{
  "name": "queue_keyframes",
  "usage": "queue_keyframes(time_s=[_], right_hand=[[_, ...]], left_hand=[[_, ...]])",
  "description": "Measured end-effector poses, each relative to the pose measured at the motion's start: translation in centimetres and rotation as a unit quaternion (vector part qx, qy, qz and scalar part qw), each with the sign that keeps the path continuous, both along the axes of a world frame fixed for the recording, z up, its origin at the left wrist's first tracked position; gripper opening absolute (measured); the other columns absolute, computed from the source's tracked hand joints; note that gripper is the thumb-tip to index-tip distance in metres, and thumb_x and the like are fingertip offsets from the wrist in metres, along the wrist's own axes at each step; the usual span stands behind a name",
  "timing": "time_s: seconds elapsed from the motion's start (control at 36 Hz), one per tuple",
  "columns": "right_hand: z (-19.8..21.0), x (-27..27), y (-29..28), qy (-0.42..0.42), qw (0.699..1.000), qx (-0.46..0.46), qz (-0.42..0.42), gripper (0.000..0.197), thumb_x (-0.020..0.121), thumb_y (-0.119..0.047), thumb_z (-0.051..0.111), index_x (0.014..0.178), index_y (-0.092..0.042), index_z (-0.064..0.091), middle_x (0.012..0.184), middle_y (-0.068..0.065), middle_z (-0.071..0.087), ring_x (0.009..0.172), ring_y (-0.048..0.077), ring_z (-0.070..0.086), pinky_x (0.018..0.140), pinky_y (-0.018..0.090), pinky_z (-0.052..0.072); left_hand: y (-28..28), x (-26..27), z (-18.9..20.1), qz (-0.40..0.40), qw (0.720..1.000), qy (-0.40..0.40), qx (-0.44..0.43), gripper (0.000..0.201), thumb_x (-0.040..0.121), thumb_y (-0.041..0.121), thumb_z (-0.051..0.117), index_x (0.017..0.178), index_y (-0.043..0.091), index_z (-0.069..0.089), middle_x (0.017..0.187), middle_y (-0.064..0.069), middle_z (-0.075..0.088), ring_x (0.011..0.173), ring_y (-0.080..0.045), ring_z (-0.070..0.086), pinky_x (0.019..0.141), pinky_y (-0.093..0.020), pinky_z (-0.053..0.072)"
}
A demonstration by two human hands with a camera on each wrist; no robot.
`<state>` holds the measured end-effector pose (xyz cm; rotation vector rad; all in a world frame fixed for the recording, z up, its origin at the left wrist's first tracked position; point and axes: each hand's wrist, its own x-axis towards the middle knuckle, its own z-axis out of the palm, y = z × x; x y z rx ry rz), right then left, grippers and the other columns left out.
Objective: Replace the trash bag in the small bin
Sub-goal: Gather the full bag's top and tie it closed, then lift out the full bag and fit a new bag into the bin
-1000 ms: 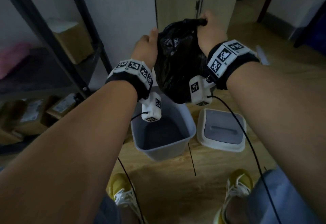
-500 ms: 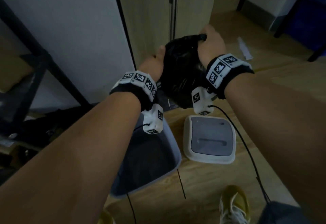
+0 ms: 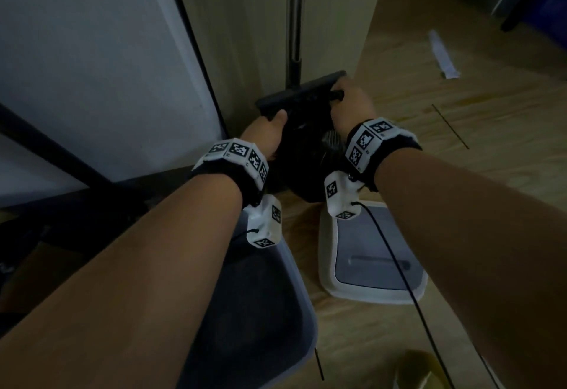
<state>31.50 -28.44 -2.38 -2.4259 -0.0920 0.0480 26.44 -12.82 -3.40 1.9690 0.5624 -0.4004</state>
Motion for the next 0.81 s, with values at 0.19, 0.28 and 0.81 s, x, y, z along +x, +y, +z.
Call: queue_keyframes(time_s=[0.19, 0.28, 0.81], right_hand=[[-2.4, 0.5, 0.3, 0.122, 0.99, -0.039, 0.05, 0.048, 0.091, -0.009, 0.047, 0.137, -0.023, 0.042, 0.126, 0.013, 0.058, 0.095, 0.032, 0.062, 0.08, 0.045, 0.056], [-3.4, 0.8, -0.2, 0.126, 0.991, -0.025, 0.043, 0.053, 0.091, -0.004, 0.05, 0.14, -0.017, 0.037, 0.13, 0.017, 0.05, 0.089, 0.028, 0.054, 0.057, 0.029, 0.045], [-6.1, -1.1, -2.4, 0.215, 0.974, -0.064, -0.012, 0.026, 0.097, -0.019, 0.046, 0.076, -0.003, 0.05, 0.07, 0.013, 0.05, 0.061, 0.025, 0.046, 0.056, 0.027, 0.037]], left_hand=[[0.2, 0.4, -1.0, -0.049, 0.997, 0.003, 0.065, 0.054, 0.103, 0.031, 0.034, 0.152, 0.011, 0.025, 0.154, -0.011, 0.034, 0.137, -0.029, 0.039, 0.111, -0.032, 0.032], [0.2, 0.3, -1.9, -0.081, 0.992, 0.003, 0.096, 0.055, 0.103, 0.024, 0.038, 0.154, 0.015, 0.018, 0.159, -0.007, 0.024, 0.143, -0.026, 0.03, 0.113, -0.027, 0.026], [-1.4, 1.3, -2.9, -0.05, 0.993, 0.049, 0.092, 0.055, 0.1, 0.013, 0.039, 0.152, 0.011, 0.021, 0.15, -0.018, 0.037, 0.134, -0.036, 0.043, 0.112, -0.043, 0.037]])
